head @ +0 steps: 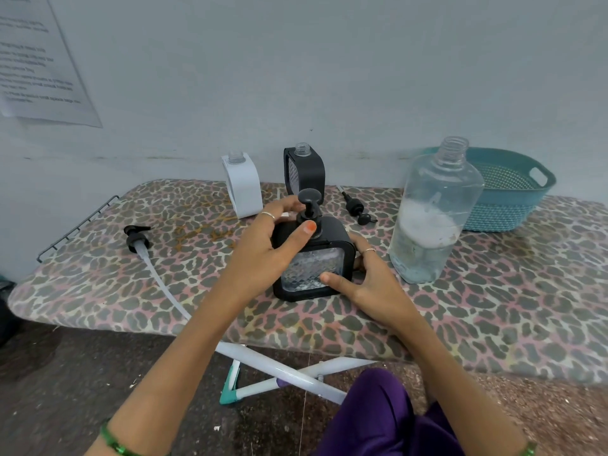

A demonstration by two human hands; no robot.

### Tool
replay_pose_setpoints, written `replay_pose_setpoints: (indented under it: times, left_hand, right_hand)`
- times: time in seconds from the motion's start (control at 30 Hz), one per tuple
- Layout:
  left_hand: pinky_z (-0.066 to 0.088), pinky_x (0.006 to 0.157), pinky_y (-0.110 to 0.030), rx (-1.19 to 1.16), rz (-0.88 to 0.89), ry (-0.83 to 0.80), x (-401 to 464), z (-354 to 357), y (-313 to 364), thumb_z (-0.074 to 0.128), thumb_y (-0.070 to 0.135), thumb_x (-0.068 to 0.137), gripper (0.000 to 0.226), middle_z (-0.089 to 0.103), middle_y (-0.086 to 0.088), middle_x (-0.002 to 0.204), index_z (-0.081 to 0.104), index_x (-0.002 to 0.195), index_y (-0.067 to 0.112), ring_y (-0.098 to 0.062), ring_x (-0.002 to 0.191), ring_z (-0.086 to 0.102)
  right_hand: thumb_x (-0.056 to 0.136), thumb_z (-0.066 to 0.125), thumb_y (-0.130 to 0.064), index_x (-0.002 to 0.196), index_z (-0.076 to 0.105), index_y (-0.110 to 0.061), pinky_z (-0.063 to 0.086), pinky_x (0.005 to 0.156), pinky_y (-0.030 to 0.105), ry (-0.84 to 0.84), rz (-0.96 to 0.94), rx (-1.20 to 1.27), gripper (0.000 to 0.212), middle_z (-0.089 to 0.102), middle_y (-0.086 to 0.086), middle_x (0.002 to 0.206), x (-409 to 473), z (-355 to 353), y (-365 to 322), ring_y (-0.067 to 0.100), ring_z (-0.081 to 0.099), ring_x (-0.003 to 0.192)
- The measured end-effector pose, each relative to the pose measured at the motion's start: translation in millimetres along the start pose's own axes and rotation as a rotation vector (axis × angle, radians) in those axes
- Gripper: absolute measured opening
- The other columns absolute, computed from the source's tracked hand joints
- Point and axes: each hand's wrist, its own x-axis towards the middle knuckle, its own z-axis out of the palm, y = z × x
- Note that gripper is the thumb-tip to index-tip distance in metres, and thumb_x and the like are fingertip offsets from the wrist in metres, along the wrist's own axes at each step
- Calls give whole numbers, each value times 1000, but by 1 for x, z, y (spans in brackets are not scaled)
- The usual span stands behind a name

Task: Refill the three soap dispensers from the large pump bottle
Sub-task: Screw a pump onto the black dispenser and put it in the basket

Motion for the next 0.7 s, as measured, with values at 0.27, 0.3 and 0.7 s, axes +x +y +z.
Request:
replay_pose_setpoints:
  times: [0.27, 0.3, 0.7]
  left_hand:
    - [45, 73, -7, 46, -7, 303, 6, 20, -2, 78, 42, 74, 35, 62, 8, 99, 56, 96, 25, 6, 90, 58]
    - [45, 74, -7, 44, -10, 298, 6, 20, -3, 78, 41, 75, 34, 62, 7, 100, 57, 97, 26, 6, 91, 58]
    - [46, 102, -34, -47, 3, 75, 1, 3, -1, 64, 24, 91, 23, 63, 7, 115, 58, 111, 35, -7, 111, 58]
  right_hand:
    - [82, 76, -25, 126, 40, -44, 44, 73, 4, -5, -6, 3, 60, 63, -12, 115, 0, 0, 1, -5, 62, 93]
    - [82, 76, -25, 129, 40, -40, 45, 73, 4, -7, -8, 4, 61, 63, -11, 116, 0, 0, 1, -5, 62, 94]
    - [81, 77, -26, 129, 42, -37, 47, 77, 7, -18, -11, 3, 61, 65, -14, 112, 1, -1, 4, -4, 63, 95]
